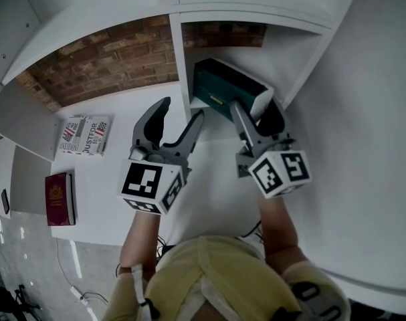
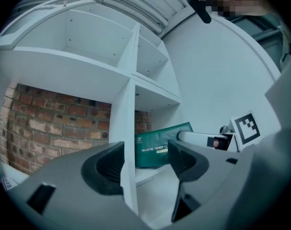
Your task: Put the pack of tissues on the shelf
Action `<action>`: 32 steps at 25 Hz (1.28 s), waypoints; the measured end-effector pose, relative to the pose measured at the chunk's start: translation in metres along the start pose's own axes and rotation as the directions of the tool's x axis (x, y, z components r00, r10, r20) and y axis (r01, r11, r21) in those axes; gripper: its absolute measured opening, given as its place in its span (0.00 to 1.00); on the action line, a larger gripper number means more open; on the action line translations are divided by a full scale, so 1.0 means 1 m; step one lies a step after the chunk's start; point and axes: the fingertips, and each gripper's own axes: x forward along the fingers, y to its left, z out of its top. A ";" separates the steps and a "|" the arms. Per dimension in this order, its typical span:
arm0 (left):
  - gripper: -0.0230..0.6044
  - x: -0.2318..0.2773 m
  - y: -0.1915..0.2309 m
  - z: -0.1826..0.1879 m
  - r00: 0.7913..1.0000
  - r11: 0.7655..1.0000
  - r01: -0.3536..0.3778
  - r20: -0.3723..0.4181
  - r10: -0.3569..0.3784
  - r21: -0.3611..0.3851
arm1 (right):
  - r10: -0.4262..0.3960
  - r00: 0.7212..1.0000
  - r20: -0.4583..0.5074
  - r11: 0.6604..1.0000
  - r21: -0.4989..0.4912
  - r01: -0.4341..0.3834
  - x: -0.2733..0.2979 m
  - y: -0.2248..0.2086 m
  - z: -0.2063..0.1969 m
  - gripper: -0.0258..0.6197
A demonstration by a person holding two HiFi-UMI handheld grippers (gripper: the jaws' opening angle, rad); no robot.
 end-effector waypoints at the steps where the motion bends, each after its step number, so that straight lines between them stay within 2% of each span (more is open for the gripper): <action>1: 0.49 -0.003 0.003 -0.001 1.000 1.000 -0.005 0.000 0.005 -0.011 | -0.008 1.000 0.006 1.000 -0.019 0.008 0.003 0.000 -0.002 0.56; 11: 0.49 -0.027 0.022 -0.014 0.998 0.997 -0.058 -0.013 0.058 -0.051 | -0.058 0.998 0.034 0.976 -0.208 0.064 0.029 0.011 -0.016 0.56; 21: 0.49 -0.039 0.027 -0.015 0.998 0.995 -0.066 -0.014 0.065 -0.074 | -0.125 0.991 -0.038 0.961 -0.252 0.111 0.043 0.012 -0.036 0.56; 32: 0.49 -0.043 0.024 -0.019 0.999 0.996 -0.044 -0.022 0.042 -0.079 | -0.116 0.990 -0.076 0.949 -0.302 0.088 0.044 0.010 -0.046 0.56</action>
